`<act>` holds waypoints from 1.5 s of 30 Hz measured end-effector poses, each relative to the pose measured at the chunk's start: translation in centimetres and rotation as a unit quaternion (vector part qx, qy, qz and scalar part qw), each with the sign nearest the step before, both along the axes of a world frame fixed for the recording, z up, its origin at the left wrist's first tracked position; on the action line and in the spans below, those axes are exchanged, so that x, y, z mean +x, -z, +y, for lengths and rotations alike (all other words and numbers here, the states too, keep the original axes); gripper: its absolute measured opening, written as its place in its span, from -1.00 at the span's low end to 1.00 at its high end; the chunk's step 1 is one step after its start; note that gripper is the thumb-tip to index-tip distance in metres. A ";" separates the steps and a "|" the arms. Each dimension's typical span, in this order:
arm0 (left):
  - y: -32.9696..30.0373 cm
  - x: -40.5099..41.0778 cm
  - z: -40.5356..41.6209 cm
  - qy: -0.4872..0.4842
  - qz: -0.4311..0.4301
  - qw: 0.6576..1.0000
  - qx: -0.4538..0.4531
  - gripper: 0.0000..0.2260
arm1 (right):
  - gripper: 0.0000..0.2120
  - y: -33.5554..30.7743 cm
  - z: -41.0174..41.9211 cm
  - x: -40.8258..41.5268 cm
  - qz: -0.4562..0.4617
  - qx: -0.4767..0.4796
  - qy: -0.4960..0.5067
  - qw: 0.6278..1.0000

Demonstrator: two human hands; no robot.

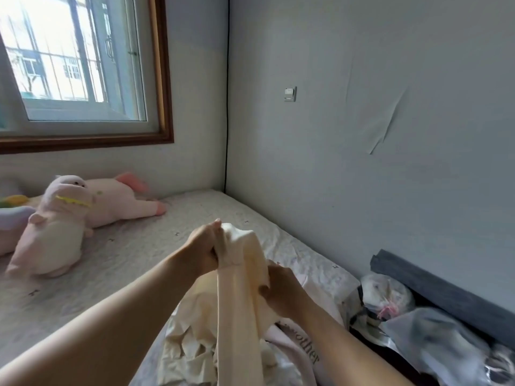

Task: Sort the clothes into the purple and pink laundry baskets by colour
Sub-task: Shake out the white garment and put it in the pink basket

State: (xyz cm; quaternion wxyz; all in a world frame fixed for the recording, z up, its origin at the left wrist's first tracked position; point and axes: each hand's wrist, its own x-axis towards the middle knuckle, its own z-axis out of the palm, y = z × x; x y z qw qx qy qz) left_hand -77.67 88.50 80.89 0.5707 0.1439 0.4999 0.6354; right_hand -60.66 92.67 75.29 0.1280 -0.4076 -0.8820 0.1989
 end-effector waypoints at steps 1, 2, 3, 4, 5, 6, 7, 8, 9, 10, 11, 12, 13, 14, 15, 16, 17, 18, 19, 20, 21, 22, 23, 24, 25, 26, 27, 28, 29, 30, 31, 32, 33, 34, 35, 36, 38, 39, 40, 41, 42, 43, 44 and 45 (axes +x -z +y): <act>-0.2 -0.2 -0.5 0.013 0.007 1.000 0.010 -0.70 | -0.88 -0.2 0.2 0.0 0.038 0.037 0.032 0.998; -0.5 -0.3 -0.9 0.035 0.026 0.999 0.018 -0.68 | -0.89 -0.4 0.5 0.3 0.084 0.049 0.075 0.992; -0.8 -0.4 -1.4 0.063 0.052 0.996 0.035 -0.69 | -0.85 -0.9 0.9 0.6 0.128 0.043 0.112 0.985; -0.9 -0.3 -2.1 0.090 0.097 0.990 0.051 -0.76 | -0.83 -1.4 1.4 0.8 0.164 0.031 0.137 0.976; -0.7 -0.1 -2.7 0.116 0.143 0.981 0.058 -0.87 | -0.82 -2.0 1.6 1.0 0.187 0.028 0.150 0.970; -0.3 0.2 -3.2 0.130 0.194 0.971 0.043 -0.82 | -0.81 -2.7 1.8 1.1 0.202 0.026 0.158 0.966; 0.1 0.4 -3.6 0.147 0.233 0.961 0.019 -0.72 | -0.79 -3.3 2.0 1.2 0.219 0.020 0.167 0.961; 0.4 0.6 -4.0 0.161 0.254 0.954 -0.010 -0.68 | -0.77 -3.8 2.2 1.3 0.244 0.010 0.181 0.953; 0.4 0.6 -4.1 0.167 0.264 0.949 -0.031 -0.68 | -0.77 -4.4 2.7 1.5 0.270 0.003 0.199 0.942; 0.2 0.3 -4.2 0.158 0.262 0.951 -0.050 -0.72 | -0.79 -5.0 3.4 1.9 0.292 0.001 0.218 0.931; -0.2 -0.1 -4.0 0.131 0.246 0.958 -0.063 -0.79 | -0.84 -5.5 4.0 2.4 0.303 0.002 0.237 0.923; -1.2 -0.3 -3.8 0.089 0.229 0.967 -0.074 -0.87 | -0.86 -6.2 4.7 3.0 0.312 0.004 0.251 0.916; -2.5 -0.3 -3.4 0.051 0.206 0.974 -0.073 -0.87 | -0.79 -6.9 5.2 3.5 0.321 0.008 0.258 0.911; -3.9 -0.3 -3.2 0.022 0.191 0.980 -0.057 -0.80 | -0.72 -7.7 5.7 3.8 0.336 0.012 0.255 0.907; -5.5 -0.3 -2.9 -0.006 0.185 0.982 -0.028 -0.75 | -0.69 -8.7 5.9 4.0 0.357 0.016 0.244 0.901; -7.4 -0.1 -2.8 -0.012 0.187 0.982 0.017 -0.73 | -0.68 -10.0 6.1 4.1 0.384 0.022 0.231 0.894; -9.2 0.2 -2.8 -0.003 0.204 0.977 0.062 -0.75 | -0.67 -11.5 6.1 4.1 0.407 0.023 0.224 0.885; -10.8 0.6 -2.9 0.021 0.238 0.966 0.097 -0.83 | -0.65 -13.1 6.3 4.1 0.428 0.025 0.220 0.876; -12.6 1.1 -3.4 0.054 0.274 0.953 0.116 -0.97 | -0.61 -14.8 6.3 4.0 0.442 0.027 0.219 0.869; -13.7 1.3 -3.6 0.080 0.339 0.930 0.113 -0.89 | -0.57 -16.4 6.2 4.0 0.452 0.031 0.213 0.866; -14.6 1.3 -3.7 0.101 0.437 0.889 0.092 -0.81 | -0.53 -17.9 6.1 4.0 0.460 0.038 0.207 0.863; -15.3 1.7 -3.6 0.099 0.523 0.845 0.053 -0.82 | -0.51 -19.0 6.1 4.1 0.464 0.046 0.198 0.862; -16.3 2.0 -3.6 0.057 0.611 0.789 0.023 -0.88 | -0.50 -19.9 6.2 4.4 0.461 0.054 0.188 0.866; -17.3 2.2 -3.4 0.001 0.652 0.758 0.016 -0.94 | -0.49 -20.6 6.2 4.7 0.457 0.056 0.170 0.871; -18.1 2.1 -3.1 -0.049 0.666 0.743 0.037 -0.90 | -0.51 -21.3 6.1 5.1 0.457 0.050 0.144 0.876; -19.0 2.0 -3.1 -0.074 0.661 0.746 0.045 -0.87 | -0.55 -22.0 5.9 5.5 0.459 0.034 0.113 0.881; -19.7 2.0 -3.3 -0.084 0.642 0.760 0.055 -0.88 | -0.60 -22.7 5.5 6.0 0.458 0.008 0.079 0.885; -20.2 1.7 -3.1 -0.099 0.620 0.776 0.063 -0.91 | -0.63 -23.4 5.2 6.6 0.446 -0.021 0.040 0.894; -21.1 1.9 -3.1 -0.113 0.619 0.774 0.065 -0.93 | -0.63 -24.1 5.0 7.2 0.416 -0.052 -0.005 0.908; -21.6 2.3 -3.0 -0.102 0.649 0.752 0.044 -0.84 | -0.64 -24.5 4.8 7.7 0.357 -0.079 -0.043 0.930; -21.3 2.5 -3.1 -0.123 0.664 0.736 0.048 -0.75 | -0.66 -24.7 4.6 7.9 0.282 -0.089 -0.064 0.953; -21.5 2.4 -2.6 -0.153 0.604 0.780 0.062 -0.73 | -0.69 -24.8 4.5 8.2 0.219 -0.074 -0.067 0.970; -21.5 2.1 -2.2 -0.180 0.517 0.829 0.109 -0.74 | -0.72 -24.9 4.6 8.2 0.202 -0.057 -0.061 0.976; -21.5 1.8 -1.6 -0.158 0.499 0.846 0.106 -0.77 | -0.76 -25.0 4.8 8.3 0.225 -0.046 -0.052 0.972; -21.6 1.6 -1.3 -0.176 0.498 0.841 0.115 -0.80 | -0.80 -25.4 4.8 8.2 0.265 -0.048 -0.049 0.962; -21.8 1.7 -1.0 -0.184 0.507 0.833 0.124 -0.80 | -0.83 -25.8 4.7 8.0 0.308 -0.059 -0.047 0.948; -22.2 2.2 -1.0 -0.174 0.546 0.804 0.162 -0.73 | -0.85 -26.9 4.4 7.3 0.373 -0.065 -0.020 0.925; -22.8 2.9 -1.4 -0.133 0.542 0.806 0.195 -0.69 | -0.82 -27.5 4.4 6.9 0.398 -0.049 0.006 0.916; -23.4 3.5 -1.8 -0.073 0.552 0.802 0.216 -0.66 | -0.79 -28.1 4.3 6.5 0.418 -0.024 0.034 0.907; -24.2 4.3 -2.4 -0.003 0.586 0.781 0.217 -0.66 | -0.78 -28.7 4.1 6.1 0.436 0.003 0.055 0.898; -24.8 4.9 -2.9 0.064 0.643 0.737 0.198 -0.69 | -0.79 -29.4 3.8 5.9 0.458 0.024 0.064 0.886; -25.5 5.5 -3.1 0.101 0.691 0.692 0.181 -0.72 | -0.81 -30.1 3.6 5.8 0.485 0.034 0.061 0.872; -26.2 5.8 -3.0 0.091 0.719 0.669 0.165 -0.75 | -0.83 -30.7 3.3 5.9 0.515 0.037 0.053 0.855; -26.9 6.2 -3.1 0.064 0.709 0.681 0.171 -0.79 | -0.85 -31.1 3.1 6.0 0.541 0.036 0.047 0.839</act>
